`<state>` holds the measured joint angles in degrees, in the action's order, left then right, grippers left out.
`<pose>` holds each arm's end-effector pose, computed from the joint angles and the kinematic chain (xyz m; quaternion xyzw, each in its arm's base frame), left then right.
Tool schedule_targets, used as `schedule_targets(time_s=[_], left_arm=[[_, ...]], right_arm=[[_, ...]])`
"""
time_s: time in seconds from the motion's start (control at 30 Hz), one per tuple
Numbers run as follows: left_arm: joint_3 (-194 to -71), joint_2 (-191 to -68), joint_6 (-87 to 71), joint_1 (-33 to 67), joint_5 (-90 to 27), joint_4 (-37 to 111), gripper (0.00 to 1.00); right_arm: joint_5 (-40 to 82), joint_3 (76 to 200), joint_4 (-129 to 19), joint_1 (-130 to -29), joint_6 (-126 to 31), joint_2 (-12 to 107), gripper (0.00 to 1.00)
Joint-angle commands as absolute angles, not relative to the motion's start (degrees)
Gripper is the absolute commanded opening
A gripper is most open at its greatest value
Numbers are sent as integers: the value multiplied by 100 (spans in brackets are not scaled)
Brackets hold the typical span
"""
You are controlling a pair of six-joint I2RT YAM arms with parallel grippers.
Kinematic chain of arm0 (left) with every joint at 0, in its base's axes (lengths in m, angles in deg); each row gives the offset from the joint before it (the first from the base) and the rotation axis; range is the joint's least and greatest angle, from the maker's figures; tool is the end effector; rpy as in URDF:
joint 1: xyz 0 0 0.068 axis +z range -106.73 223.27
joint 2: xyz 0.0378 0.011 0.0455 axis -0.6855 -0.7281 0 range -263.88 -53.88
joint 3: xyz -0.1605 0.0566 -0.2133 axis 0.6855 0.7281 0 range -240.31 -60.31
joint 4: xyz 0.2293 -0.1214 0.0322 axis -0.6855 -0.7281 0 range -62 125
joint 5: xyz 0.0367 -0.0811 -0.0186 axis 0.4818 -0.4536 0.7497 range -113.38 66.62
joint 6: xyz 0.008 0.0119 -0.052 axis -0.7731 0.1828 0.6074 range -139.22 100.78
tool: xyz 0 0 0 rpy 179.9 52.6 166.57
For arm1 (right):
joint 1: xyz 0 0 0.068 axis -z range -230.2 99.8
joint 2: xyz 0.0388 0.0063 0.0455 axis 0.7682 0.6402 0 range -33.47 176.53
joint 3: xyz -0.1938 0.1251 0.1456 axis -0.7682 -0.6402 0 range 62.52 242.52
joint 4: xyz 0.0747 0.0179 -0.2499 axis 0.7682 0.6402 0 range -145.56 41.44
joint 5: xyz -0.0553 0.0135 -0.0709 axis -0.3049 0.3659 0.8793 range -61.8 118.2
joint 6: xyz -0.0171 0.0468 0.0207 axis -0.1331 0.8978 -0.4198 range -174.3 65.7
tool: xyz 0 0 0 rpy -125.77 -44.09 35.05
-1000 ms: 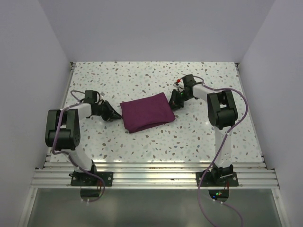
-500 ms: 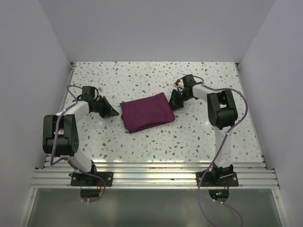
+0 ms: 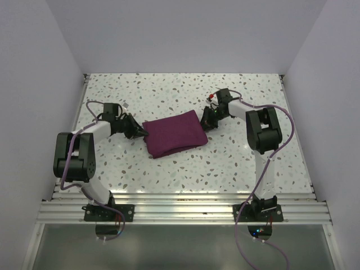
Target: Prepare the surgical pack
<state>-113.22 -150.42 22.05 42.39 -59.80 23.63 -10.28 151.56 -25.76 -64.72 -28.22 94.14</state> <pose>0.3273 -0.0262 0.1661 -0.2246 0.8827 -0.3808 0.1593 0.4277 0.1338 0.1220 0.0319 0.9289 0.3651 0.0538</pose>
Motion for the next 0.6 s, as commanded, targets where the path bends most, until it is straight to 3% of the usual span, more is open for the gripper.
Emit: schedule_targets(time_s=[0.0,0.3,0.57], left_arm=[[-11226,-15319,2033,4239,-5801,2226,0],[-11743,-15953,1629,4257,-5458,1673,0],[-12377,-14768,1506,4283,-4994,698,0]], right_arm=[[-898,15147,-2427,-6558,-2987,9424,12],[-872,14760,-2586,-6566,-2899,9151,12],[85,14716,-1980,-6496,-3092,8221,13]])
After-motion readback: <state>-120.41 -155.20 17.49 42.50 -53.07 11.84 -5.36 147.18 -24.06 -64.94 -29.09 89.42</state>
